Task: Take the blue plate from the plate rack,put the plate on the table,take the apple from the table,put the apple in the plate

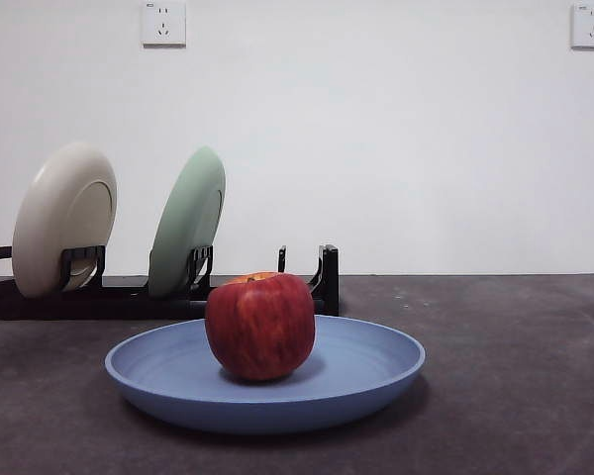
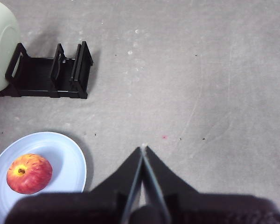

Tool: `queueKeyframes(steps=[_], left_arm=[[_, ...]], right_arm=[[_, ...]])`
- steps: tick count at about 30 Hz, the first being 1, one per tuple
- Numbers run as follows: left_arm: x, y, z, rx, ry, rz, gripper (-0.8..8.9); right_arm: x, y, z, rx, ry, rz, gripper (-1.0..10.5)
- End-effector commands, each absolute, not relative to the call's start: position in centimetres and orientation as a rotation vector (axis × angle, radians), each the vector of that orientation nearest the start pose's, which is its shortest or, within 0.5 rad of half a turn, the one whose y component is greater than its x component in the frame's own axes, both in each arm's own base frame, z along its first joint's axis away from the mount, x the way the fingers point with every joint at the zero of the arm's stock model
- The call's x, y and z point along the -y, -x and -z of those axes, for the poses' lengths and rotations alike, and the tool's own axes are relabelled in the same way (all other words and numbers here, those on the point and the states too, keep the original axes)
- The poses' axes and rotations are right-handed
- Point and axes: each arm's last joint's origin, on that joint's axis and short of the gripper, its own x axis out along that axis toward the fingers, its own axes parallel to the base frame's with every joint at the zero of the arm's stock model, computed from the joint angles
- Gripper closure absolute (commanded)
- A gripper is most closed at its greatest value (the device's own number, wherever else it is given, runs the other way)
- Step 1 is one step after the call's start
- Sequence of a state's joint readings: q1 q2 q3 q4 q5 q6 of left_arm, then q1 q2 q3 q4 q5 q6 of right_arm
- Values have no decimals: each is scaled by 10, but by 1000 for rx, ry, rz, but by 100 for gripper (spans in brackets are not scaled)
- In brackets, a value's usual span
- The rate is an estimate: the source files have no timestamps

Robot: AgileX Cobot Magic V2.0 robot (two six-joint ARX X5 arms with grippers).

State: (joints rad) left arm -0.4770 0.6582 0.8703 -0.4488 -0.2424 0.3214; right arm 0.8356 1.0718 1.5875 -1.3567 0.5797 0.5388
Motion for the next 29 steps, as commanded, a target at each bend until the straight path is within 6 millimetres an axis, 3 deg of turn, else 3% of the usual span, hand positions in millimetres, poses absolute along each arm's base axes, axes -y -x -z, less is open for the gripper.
queueKeyframes(steps=[1, 6, 14, 18, 29], left_arm=[[52, -129, -309, -168, -393, 329, 817], [41, -126, -247, -142, -276, 407, 817], [31, -110, -186, -128, -195, 369, 816], [29, -102, -171, -98, -191, 367, 817], [23, -94, -156, -189, -192, 318, 817]], right_arm=[[-91, -104, -437, -689, 40, -49, 946], [-91, -104, -437, -689, 40, -48, 946], [-91, -104, -437, -689, 40, -49, 946], [-91, -104, -437, -689, 40, -49, 946], [-91, -104, -437, -689, 40, -49, 946]])
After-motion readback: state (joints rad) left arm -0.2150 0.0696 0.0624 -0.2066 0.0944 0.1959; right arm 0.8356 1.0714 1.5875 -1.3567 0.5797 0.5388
